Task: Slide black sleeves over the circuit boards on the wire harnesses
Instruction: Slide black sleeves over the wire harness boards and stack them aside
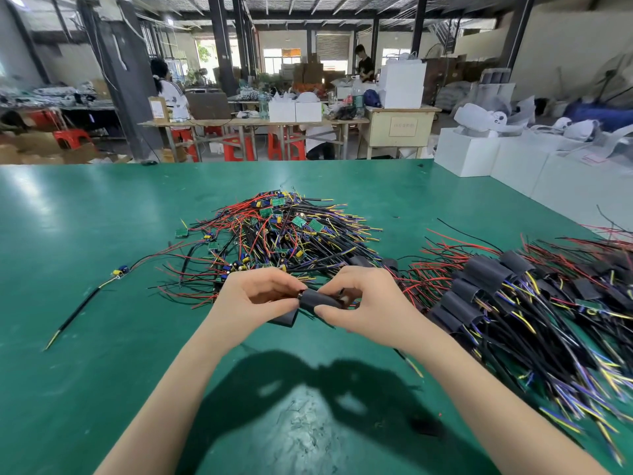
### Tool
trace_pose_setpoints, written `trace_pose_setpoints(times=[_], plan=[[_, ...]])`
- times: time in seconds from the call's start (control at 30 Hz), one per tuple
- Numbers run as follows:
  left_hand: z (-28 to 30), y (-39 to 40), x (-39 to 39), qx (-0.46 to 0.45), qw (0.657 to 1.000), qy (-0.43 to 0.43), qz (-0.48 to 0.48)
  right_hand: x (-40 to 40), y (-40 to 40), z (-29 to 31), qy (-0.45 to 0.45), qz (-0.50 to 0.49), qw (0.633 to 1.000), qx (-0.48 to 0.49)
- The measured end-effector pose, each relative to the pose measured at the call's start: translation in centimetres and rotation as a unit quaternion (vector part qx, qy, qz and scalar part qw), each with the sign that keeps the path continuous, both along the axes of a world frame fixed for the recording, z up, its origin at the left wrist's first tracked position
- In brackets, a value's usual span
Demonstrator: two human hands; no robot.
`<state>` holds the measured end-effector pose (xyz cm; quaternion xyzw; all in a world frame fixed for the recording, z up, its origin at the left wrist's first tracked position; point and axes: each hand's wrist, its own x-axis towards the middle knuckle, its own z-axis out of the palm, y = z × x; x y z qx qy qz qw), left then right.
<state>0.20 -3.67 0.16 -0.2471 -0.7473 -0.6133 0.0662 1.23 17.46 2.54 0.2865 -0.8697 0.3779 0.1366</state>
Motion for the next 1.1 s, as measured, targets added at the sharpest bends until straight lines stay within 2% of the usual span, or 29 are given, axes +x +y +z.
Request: trace_pose_setpoints(times=[0.2, 0.4, 0.5, 0.6, 0.67, 0.73, 0.8, 0.87, 1.0, 1.03, 1.1], plan=[[-0.3, 0.5, 0.1, 0.077, 0.996, -0.035, -0.010, 1.1, 0.4, 1.0, 0.023, -0.004, 1.000, 0.003], [-0.7, 1.3, 0.1, 0.047, 0.998, -0.027, -0.027, 3.0, 1.7, 3.4, 0.086, -0.058, 0.993, 0.061], [-0.8, 1.0, -0.2, 0.037, 0.999, -0.010, -0.020, 3.4, 4.4, 5.3, 0.186, -0.156, 0.968, 0.057], [-0.9, 0.5, -0.6, 0.036, 0.999, -0.017, 0.005, 2.5, 8.9, 6.3, 0.253, -0.309, 0.915, 0.047], [-1.0, 0.3, -0.7, 0.045, 0.998, -0.027, 0.022, 1.5, 12.1, 5.6, 0.218, -0.424, 0.876, 0.077], [-1.2, 0.1, -1.0, 0.043, 0.998, -0.035, 0.032, 0.6, 14.2, 4.0, 0.128, -0.489, 0.850, 0.145], [-1.5, -0.1, -1.3, 0.034, 0.998, -0.038, 0.036, 0.1, 15.2, 2.1, 0.071, -0.493, 0.852, 0.163], [-1.7, -0.1, -1.3, 0.027, 0.998, -0.039, 0.035, -0.2, 15.8, 0.9, 0.077, -0.493, 0.856, 0.135], [-1.9, -0.2, -1.6, 0.020, 0.998, -0.040, 0.055, -0.6, 14.7, 1.0, 0.197, -0.502, 0.838, 0.080], [-2.0, -0.3, -1.8, 0.011, 0.997, -0.034, 0.072, -0.7, 13.8, 1.2, 0.234, -0.474, 0.846, 0.068], [-2.5, -0.5, -2.3, -0.045, 0.989, -0.007, 0.139, -0.8, 11.5, 1.5, 0.257, -0.379, 0.887, 0.058]])
